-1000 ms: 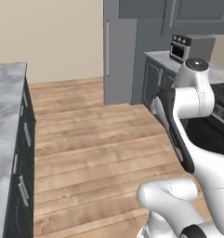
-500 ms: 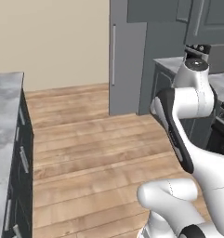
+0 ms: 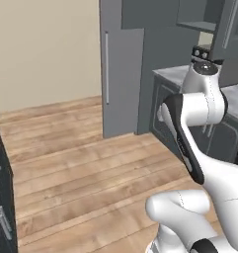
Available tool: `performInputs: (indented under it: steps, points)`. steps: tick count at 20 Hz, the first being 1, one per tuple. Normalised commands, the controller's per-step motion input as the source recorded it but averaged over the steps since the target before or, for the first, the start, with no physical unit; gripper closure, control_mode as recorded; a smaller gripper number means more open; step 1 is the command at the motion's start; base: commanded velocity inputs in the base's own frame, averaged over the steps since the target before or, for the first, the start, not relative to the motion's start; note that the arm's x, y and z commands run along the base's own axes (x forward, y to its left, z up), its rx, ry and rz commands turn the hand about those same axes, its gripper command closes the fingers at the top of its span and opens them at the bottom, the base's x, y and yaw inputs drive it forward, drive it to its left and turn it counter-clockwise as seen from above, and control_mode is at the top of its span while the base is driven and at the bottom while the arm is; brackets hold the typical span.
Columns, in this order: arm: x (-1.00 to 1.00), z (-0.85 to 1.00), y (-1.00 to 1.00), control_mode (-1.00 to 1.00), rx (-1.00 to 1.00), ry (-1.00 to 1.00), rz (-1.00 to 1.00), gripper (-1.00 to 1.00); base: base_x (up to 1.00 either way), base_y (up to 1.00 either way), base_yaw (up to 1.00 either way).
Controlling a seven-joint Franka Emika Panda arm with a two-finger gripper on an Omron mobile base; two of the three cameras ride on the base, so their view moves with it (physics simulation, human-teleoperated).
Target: There is a bowl on the dining counter. Grab a lemon wedge from the fridge and place it in the bowl. Then get the liquor bottle and glass cup from the cabinet and place them next to the bowl.
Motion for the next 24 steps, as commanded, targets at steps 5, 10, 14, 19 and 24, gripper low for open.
performInputs:
  steps: [5,10,14,19,24]
  points:
    - [0.0,0.0,0.0,1.0,0.0,0.0,0.0,-1.0,0.99,0.0,-0.43]
    - [0.0,0.0,0.0,1.0,0.0,0.0,0.0,-1.0,0.95,0.0,-0.47]
    - [0.0,0.0,0.0,1.0,0.0,0.0,0.0,-1.0,0.89,0.01,-0.49]
    - [0.0,0.0,0.0,1.0,0.0,0.0,0.0,-1.0,0.85,0.04,-0.5]
    - [0.0,0.0,0.0,1.0,0.0,0.0,0.0,-1.0,0.8,0.25,-0.54]
